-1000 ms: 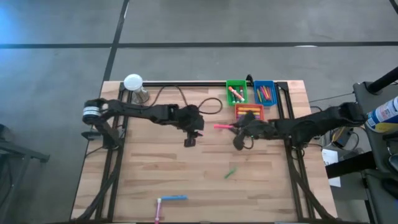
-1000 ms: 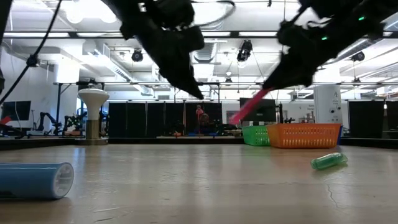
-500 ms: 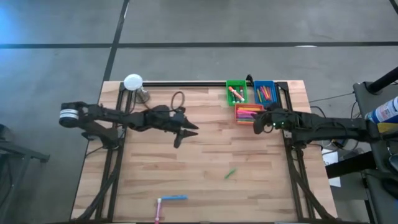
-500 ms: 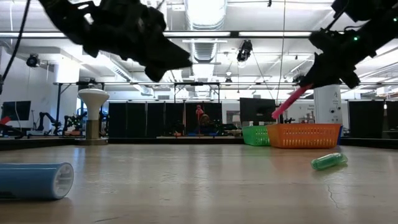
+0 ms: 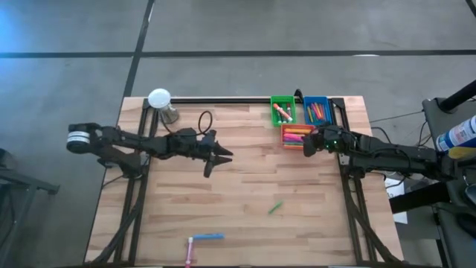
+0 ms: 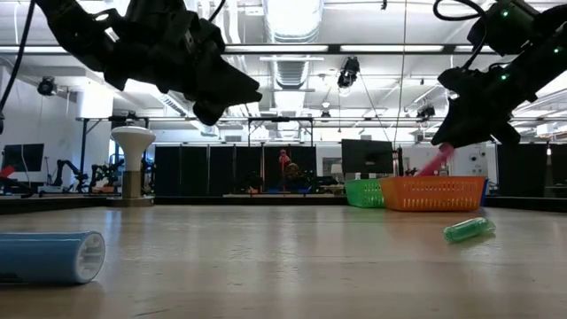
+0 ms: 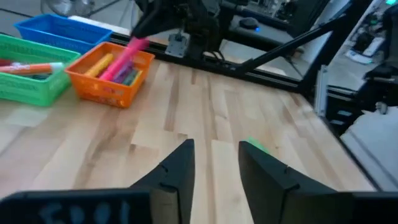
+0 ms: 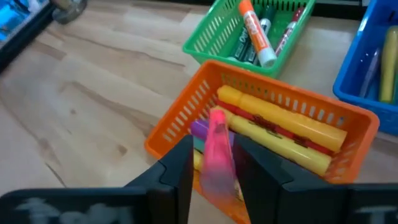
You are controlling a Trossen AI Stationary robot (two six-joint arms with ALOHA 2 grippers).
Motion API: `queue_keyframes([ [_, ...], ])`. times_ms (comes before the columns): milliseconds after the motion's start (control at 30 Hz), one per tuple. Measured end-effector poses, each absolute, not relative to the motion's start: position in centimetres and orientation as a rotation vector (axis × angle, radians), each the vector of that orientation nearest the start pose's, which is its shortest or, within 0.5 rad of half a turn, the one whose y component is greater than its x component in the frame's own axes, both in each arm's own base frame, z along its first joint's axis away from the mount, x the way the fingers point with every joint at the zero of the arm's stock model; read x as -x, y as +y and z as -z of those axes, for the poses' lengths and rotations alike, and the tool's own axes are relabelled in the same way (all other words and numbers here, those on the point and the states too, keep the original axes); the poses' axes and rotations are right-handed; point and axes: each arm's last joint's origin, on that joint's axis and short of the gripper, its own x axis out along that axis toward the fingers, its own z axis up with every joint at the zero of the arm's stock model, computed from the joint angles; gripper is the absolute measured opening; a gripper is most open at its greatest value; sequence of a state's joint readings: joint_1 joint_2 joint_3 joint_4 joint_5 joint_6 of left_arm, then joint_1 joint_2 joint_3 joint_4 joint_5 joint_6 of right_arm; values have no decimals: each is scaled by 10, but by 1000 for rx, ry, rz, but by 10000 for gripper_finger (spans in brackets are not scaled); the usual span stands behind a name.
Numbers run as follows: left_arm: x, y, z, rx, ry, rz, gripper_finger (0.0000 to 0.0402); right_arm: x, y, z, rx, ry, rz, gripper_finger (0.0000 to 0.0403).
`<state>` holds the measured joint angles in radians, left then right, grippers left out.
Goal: Pick & Place Markers
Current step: Put the pink highlighter pen into the orange bin, then put the green pen into the blue bin
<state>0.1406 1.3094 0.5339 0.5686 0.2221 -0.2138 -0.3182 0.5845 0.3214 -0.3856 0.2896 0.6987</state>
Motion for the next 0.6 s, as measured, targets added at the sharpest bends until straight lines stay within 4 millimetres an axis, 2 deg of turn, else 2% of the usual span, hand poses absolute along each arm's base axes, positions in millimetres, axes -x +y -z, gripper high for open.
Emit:
queue_keyframes([
  [133, -258, 32, -207, 217, 193, 18, 77, -118, -48, -184, -654, 453, 799, 134],
  [300, -245, 33, -195, 220, 96, 10, 8, -117, -48, -181, -648, 485, 819, 155],
  [433, -231, 33, -188, 211, -10, 10, 5, -117, -49, -190, -589, 505, 819, 154],
  [600, -218, 33, -184, 191, -97, -12, 1, -121, -49, -211, -535, 584, 794, 119],
])
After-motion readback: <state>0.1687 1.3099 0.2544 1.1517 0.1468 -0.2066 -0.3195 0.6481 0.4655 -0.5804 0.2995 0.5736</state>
